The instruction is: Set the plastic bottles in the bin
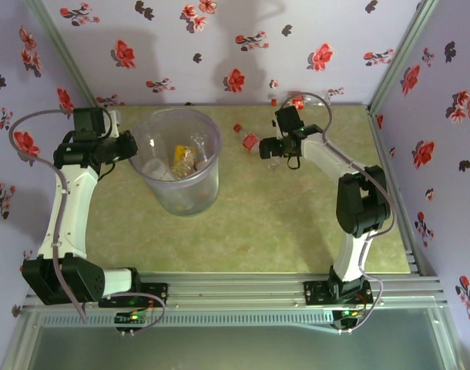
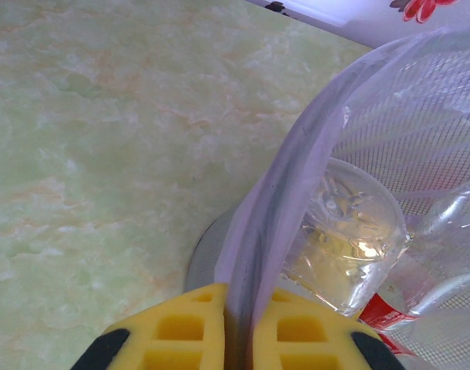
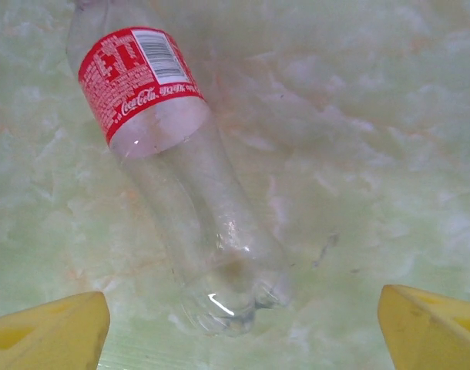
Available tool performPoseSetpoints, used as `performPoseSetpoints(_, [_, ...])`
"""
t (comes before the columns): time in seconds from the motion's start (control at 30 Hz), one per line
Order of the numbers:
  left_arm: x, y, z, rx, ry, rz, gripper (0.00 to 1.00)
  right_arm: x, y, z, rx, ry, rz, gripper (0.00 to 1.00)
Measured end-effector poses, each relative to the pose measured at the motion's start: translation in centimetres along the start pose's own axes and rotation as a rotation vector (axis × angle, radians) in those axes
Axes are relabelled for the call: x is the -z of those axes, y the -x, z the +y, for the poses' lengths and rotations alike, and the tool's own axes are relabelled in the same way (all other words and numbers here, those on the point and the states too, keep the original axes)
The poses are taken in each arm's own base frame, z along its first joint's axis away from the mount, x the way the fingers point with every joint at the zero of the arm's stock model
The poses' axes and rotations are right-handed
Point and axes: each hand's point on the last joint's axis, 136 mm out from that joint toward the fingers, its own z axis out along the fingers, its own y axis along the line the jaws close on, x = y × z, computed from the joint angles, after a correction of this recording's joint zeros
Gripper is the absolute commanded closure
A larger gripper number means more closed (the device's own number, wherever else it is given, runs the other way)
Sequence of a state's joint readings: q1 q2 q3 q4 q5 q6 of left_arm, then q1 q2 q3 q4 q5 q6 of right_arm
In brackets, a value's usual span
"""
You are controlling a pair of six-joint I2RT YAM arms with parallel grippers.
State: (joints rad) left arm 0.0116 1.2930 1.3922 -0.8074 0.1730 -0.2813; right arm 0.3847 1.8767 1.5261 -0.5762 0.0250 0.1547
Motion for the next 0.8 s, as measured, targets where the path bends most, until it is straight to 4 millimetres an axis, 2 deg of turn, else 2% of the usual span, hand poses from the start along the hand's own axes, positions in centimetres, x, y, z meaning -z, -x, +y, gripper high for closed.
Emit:
performPoseSetpoints(0.07, [0.0, 0.0, 0.0, 0.000, -0.001, -0.001, 1.00, 0.3, 1.0, 0.0, 0.027, -0.011, -0.003, 0.09])
performPoseSetpoints(0.13, [0.0, 0.0, -0.1, -0.001, -0.004, -0.001, 1.00, -0.2, 2.4, 0.5, 0.063, -0.015, -0.010, 0.09])
performPoseSetpoints(0.23, [0.0, 0.0, -0.1, -0.001, -0.005, -0.001, 1.00, -2.5, 4.3, 2.0, 0.122, -0.005, -0.008, 0.09])
performPoseSetpoints(0.3, [0.0, 0.0, -0.1, -0.001, -0.005, -0.001, 1.00, -4.4, 4.7, 3.1, 0.157, 0.000, 0.006, 0.09])
performPoseSetpoints(0.43, [-0.1, 0.1, -0.2, -0.003, -0.008, -0.003, 1.00, -8.4, 3.7, 4.1, 0.192, -0.004, 0.068, 0.12])
performPoseSetpoints(0.5, [-0.2, 0.1, -0.3, -0.006, -0.010, -0.005, 1.00, -9.5, 2.8, 4.1, 0.196, -0.007, 0.102, 0.16])
performPoseSetpoints(0.67, [-0.5, 0.3, -0.7, -0.015, -0.019, -0.008, 1.00, -10.4, 1.8, 4.1, 0.188, -0.002, 0.138, 0.19])
performPoseSetpoints(0.8, [-0.6, 0.1, -1.3, -0.024, -0.031, -0.005, 1.00, -10.3, 2.6, 4.4, 0.174, 0.010, 0.122, 0.31])
